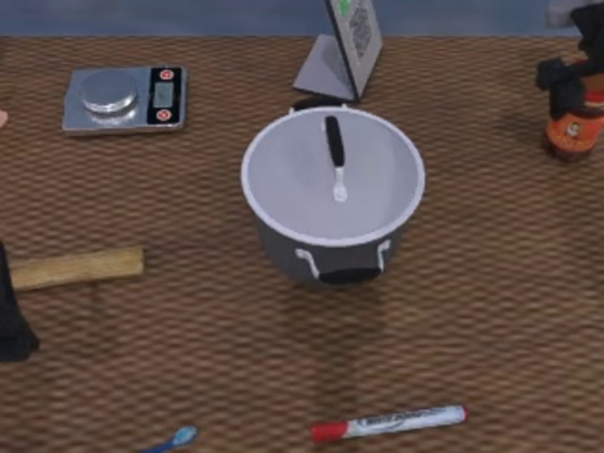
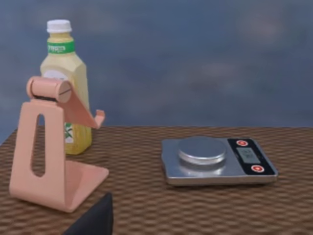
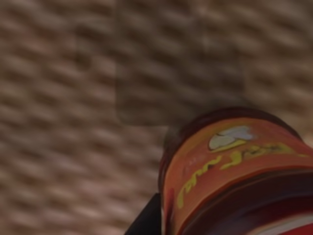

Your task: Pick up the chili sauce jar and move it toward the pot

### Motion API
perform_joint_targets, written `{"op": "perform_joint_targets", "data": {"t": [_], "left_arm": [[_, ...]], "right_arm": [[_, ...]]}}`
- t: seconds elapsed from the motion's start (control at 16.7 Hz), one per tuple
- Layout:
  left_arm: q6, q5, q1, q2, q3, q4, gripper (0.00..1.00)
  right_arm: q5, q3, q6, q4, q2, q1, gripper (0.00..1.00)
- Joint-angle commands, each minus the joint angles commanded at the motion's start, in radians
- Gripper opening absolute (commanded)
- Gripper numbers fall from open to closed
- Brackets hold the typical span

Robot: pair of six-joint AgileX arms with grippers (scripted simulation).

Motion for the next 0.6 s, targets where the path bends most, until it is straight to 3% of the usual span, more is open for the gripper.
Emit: {"op": "perform_joint_targets", "data": {"t": [0.36, 0.6], "left_arm": [[0.000, 0.000, 0.000, 0.000, 0.000, 0.000, 1.00], [0.000, 0.000, 0.000, 0.000, 0.000, 0.000, 1.00]], "right_arm": [[-0.001, -0.002, 0.001, 0.000, -0.002, -0.004, 0.00], [-0.006, -0.117, 0.002, 0.004, -0.116, 0.000, 0.00]]}}
